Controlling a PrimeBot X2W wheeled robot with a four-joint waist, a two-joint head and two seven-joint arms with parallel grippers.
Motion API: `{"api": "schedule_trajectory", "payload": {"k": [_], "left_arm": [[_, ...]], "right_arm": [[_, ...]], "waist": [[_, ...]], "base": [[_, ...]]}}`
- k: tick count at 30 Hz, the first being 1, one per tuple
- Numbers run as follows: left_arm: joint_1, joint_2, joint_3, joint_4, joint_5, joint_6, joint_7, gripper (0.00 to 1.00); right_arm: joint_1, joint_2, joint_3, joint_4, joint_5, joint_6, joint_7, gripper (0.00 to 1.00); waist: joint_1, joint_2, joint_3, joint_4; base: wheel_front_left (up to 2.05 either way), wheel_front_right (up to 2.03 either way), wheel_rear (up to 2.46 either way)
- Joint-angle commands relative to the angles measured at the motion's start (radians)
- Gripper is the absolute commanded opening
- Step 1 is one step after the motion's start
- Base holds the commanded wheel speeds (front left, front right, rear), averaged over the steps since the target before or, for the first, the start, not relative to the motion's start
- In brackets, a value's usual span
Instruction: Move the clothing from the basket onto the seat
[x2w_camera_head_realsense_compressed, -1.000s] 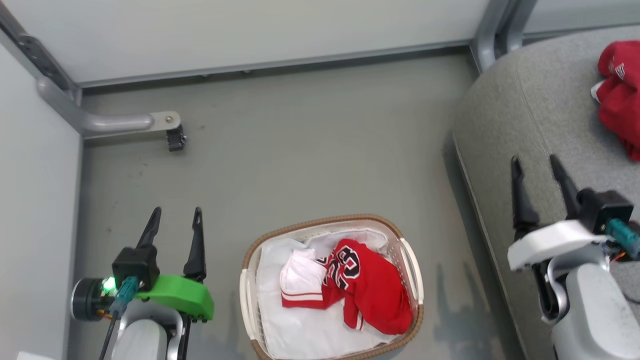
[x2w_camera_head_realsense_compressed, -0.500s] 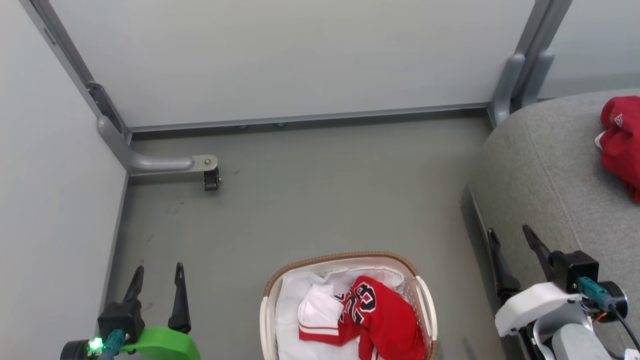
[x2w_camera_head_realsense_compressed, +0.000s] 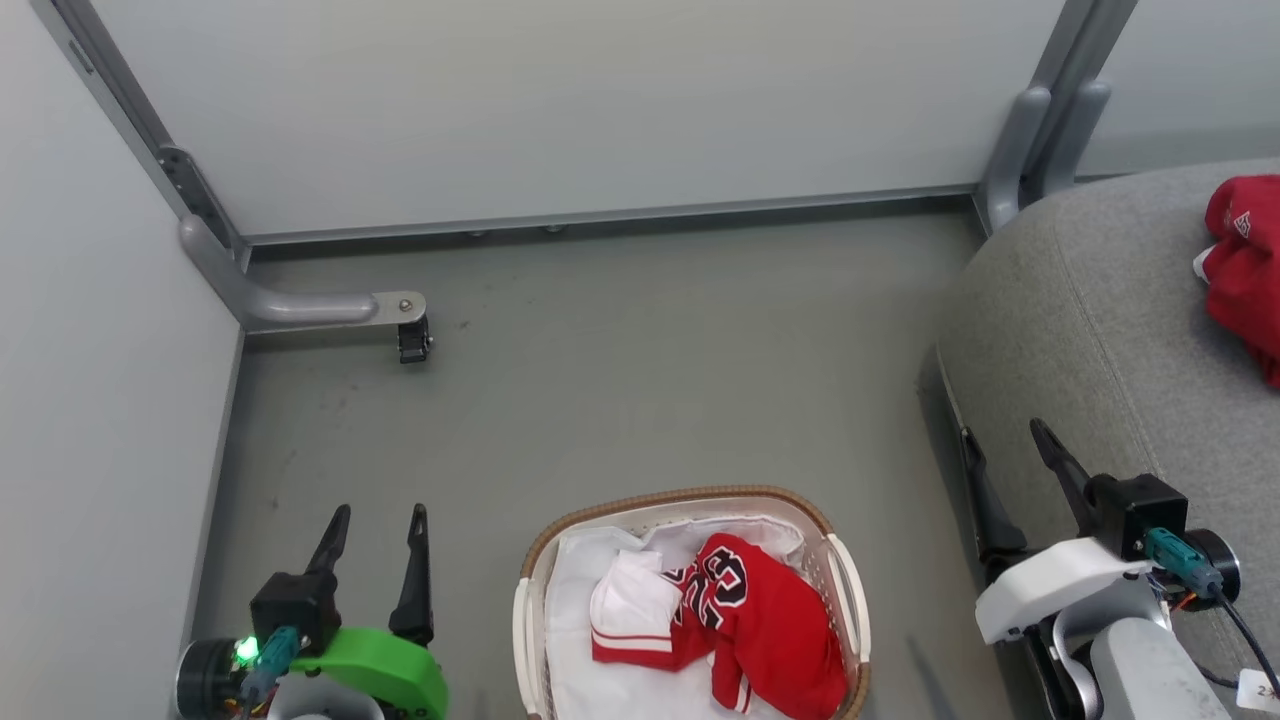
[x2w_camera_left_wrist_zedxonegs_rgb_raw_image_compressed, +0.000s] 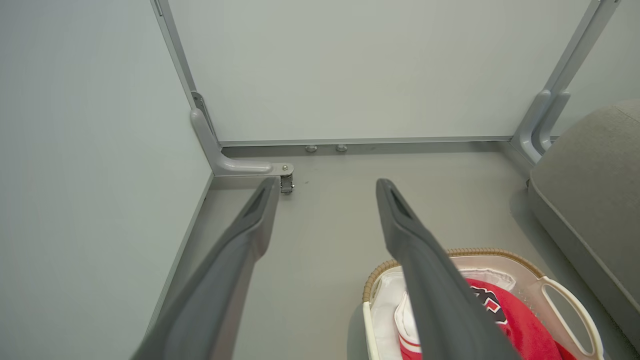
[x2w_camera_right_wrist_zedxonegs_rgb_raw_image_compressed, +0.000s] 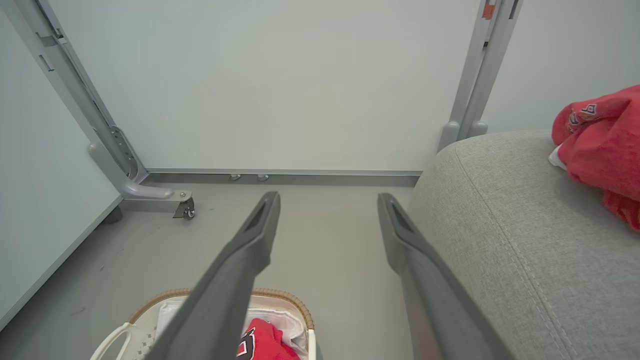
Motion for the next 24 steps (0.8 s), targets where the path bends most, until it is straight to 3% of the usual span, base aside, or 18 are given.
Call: {"api": "schedule_trajectory", "payload": {"k": [1, 13, 24], "left_arm": [[-0.034, 0.001, -0.015, 0.008, -0.019, -0.006, 0.001, 1.0], [-0.296, 0.003, -0.273, 0.183, -0.11, -0.016, 0.001, 1.0], [-0.513, 0.008, -0.426, 0.413, -0.146, -0.016, 0.001, 1.0]], "right_arm": [[-0.023, -0.001, 0.002, -0.009, 0.007, -0.001, -0.002, 1.0], [-0.175, 0.004, 0.023, -0.106, 0.036, -0.001, -0.002, 1.0], [-0.264, 0.018, 0.041, -0.182, 0.049, -0.001, -0.002, 1.0]], "waist": [[0.0001, 0.0023, 0.065, -0.029], [0.0001, 0.0023, 0.35, -0.168], [0.0001, 0.0023, 0.562, -0.279]], "base": [[0.0, 0.0, 0.0], [0.0, 0.0, 0.0], [0.0, 0.0, 0.0]]}}
